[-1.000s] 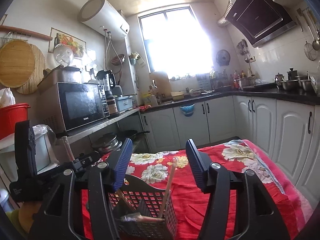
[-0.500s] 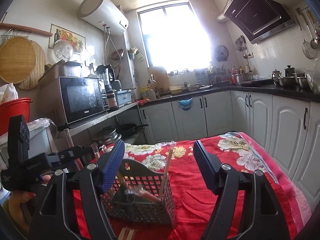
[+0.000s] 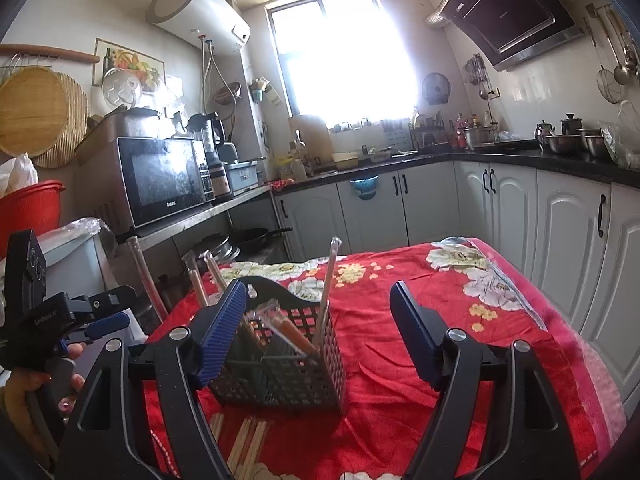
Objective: Organize utensils
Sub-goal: 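Move both open tools back down to the chopsticks on the cloth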
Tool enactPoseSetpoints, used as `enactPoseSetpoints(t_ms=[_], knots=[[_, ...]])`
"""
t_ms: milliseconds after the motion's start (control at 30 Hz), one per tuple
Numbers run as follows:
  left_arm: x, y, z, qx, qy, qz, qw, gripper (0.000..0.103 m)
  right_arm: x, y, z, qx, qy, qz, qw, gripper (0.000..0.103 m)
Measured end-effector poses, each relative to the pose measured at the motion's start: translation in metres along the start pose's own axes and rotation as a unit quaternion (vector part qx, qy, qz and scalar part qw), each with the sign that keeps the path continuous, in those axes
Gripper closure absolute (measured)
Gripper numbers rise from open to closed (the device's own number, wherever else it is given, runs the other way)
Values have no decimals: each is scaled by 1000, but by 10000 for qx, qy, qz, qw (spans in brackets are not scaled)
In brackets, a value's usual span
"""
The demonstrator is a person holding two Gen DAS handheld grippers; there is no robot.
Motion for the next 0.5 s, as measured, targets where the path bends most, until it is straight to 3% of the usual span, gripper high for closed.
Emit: enactPoseSetpoints(t_ms=[500], knots=[[-25,-9,-27,-300,-111,302,9990,11,-21,0,-24,-506,-126,243,9983,31]])
Point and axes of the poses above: each gripper's, at about its wrist camera, not at the fingertips, and y roughly the way its jaws point, x to its right, z to its top, the point moved 1 cm from there along y, roughly the way its jaws point, and after that the axes turned 4 degrees about -y, right-handed, at the moved point
